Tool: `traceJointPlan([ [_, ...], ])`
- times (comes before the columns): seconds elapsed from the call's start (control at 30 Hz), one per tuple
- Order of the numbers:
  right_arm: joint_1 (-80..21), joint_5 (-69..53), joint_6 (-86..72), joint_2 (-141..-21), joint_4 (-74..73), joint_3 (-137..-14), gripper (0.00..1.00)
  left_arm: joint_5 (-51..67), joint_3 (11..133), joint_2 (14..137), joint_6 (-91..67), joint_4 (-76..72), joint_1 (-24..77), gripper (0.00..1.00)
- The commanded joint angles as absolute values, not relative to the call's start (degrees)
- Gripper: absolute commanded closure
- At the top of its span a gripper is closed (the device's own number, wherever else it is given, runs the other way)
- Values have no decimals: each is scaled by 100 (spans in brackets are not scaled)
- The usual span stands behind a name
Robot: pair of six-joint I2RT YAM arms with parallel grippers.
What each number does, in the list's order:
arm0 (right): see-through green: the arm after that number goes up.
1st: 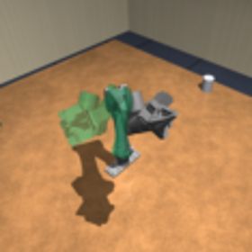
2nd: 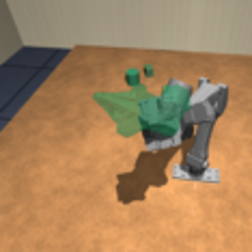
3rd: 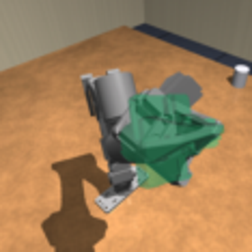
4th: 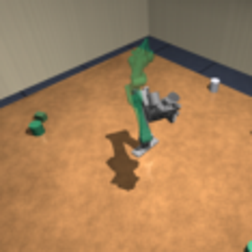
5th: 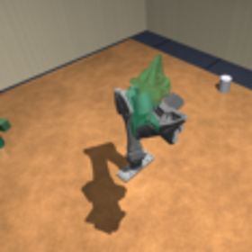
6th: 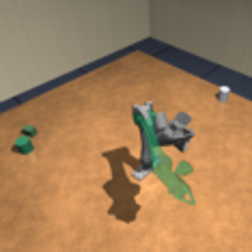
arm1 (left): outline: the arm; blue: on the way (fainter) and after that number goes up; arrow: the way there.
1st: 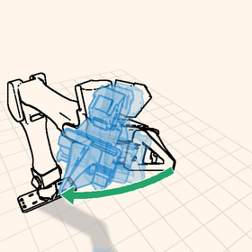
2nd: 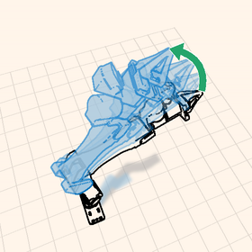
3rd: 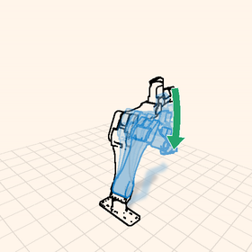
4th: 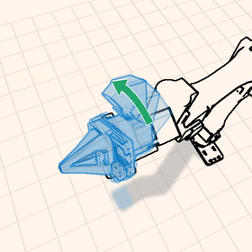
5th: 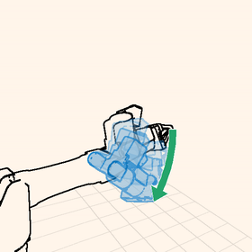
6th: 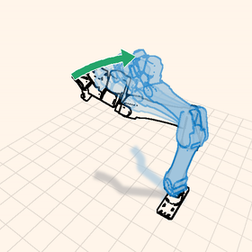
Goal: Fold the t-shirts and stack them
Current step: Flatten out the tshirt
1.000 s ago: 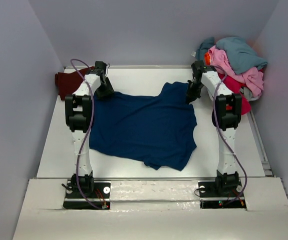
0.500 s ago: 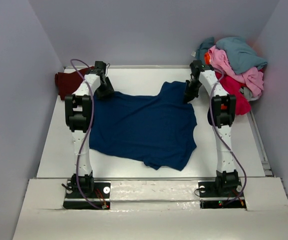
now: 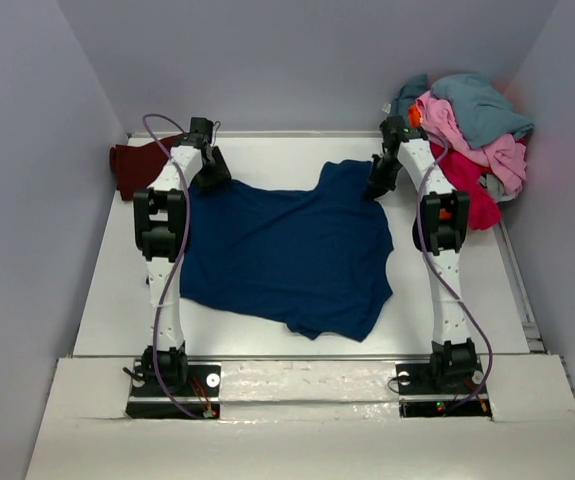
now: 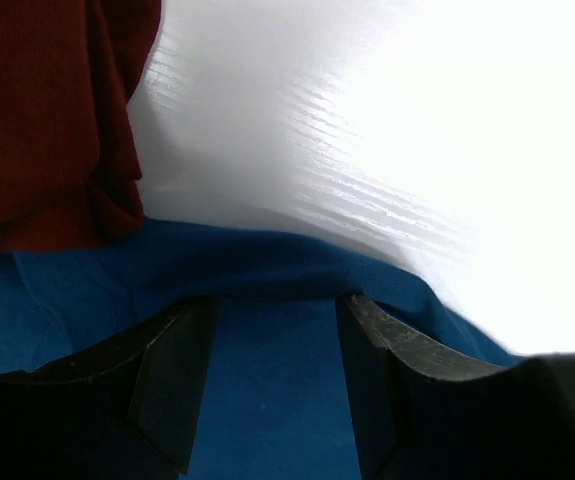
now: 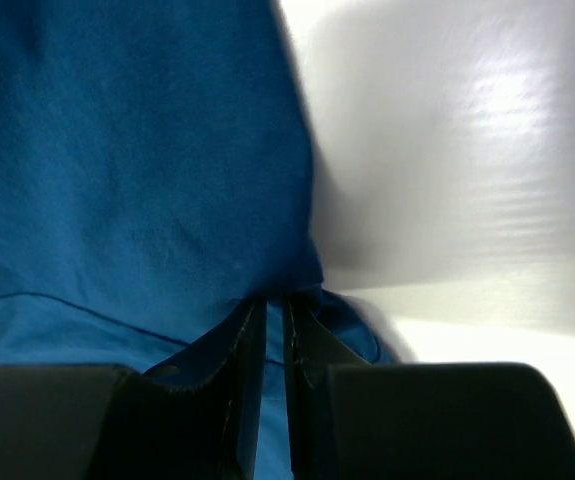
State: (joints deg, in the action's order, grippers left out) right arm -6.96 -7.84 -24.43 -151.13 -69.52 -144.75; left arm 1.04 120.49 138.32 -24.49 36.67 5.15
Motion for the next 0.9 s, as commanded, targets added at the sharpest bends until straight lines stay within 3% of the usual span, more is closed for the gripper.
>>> traceJointPlan([
  [0.0, -483, -264, -2400, -15320, -6293, -14598, 81, 123, 12217, 13904, -2443, 3507, 492, 37],
  [0.27, -483, -141, -2312, -14478, -6284, -14511, 52, -281, 12023, 13404, -2408, 3375, 492, 37],
  [0.37, -483, -132, -2268, -14064, -6153, -14151, 46, -412, 11901, 13079, -2373, 3366, 492, 37],
  [0.7, -615, -123, -2180, -12525, -6161, -13219, 40, -958, 11110, 11663, -2241, 3357, 712, 28],
  [0.87, -1396, 122, -2118, -11876, -6451, -12009, 40, -1283, 10269, 10953, -2320, 3735, 984, 28],
])
